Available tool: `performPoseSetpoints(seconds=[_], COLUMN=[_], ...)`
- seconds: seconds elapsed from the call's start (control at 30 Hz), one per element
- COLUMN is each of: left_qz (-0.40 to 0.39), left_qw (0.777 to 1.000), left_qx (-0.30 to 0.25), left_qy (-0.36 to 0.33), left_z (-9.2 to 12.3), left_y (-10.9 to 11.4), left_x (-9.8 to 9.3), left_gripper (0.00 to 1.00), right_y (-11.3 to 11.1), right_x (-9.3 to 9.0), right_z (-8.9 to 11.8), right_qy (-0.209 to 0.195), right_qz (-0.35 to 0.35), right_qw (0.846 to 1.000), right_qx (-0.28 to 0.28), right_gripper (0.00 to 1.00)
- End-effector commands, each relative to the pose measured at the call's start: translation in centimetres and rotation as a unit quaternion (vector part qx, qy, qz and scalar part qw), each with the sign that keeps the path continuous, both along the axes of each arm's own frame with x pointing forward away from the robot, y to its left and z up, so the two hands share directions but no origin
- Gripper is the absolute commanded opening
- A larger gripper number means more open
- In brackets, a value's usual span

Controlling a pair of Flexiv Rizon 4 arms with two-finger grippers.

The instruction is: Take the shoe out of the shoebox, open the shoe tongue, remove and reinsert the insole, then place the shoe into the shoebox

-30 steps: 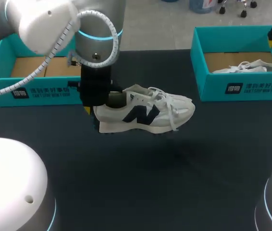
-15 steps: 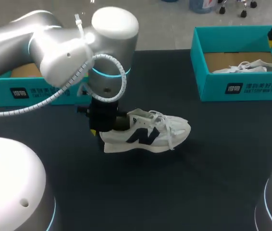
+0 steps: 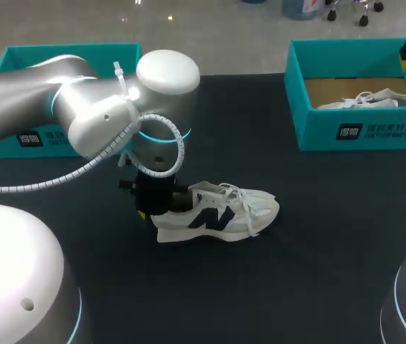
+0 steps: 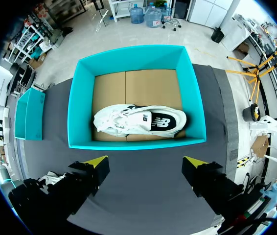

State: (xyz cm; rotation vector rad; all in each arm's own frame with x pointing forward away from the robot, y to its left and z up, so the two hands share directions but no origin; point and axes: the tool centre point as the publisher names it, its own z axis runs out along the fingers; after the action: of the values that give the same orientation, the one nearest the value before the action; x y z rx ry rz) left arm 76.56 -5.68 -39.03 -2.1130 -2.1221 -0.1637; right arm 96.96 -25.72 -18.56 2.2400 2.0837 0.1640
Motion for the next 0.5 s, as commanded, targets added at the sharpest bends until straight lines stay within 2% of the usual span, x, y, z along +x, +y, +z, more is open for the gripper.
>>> performPoseSetpoints(seconds=[0.03,0.13,0.17,0.2,0.23,0.33,0.5], left_qz=[-0.01,-0.016,-0.018,-0.02,-0.02,-0.008,0.03], left_qw=[1.0,1.0,1.0,1.0,1.0,1.0,0.999], left_qx=[0.014,0.017,0.018,0.017,0.017,0.007,-0.027], left_qy=[-0.002,0.002,0.003,0.006,0.006,0.006,-0.007], left_z=[-0.9,-1.3,-1.3,-1.4,-1.4,-0.4,2.5], left_y=[-0.6,-0.6,-0.6,-0.6,-0.5,-0.3,-0.7], left_x=[0.1,0.1,0.1,0.1,0.1,-0.1,-0.8], left_gripper=[0.0,0.02,0.31,0.85,1.0,1.0,1.0], right_y=[0.0,0.0,0.0,0.0,0.0,0.0,0.0], right_x=[0.0,0.0,0.0,0.0,0.0,0.0,0.0], right_z=[0.0,0.0,0.0,0.0,0.0,0.0,0.0], right_qy=[0.0,0.0,0.0,0.0,0.0,0.0,0.0], right_qz=[0.0,0.0,0.0,0.0,0.0,0.0,0.0], right_qw=[1.0,1.0,1.0,1.0,1.0,1.0,1.0], right_qx=[0.0,0.0,0.0,0.0,0.0,0.0,0.0], right_gripper=[1.0,1.0,1.0,1.0,1.0,1.0,1.0])
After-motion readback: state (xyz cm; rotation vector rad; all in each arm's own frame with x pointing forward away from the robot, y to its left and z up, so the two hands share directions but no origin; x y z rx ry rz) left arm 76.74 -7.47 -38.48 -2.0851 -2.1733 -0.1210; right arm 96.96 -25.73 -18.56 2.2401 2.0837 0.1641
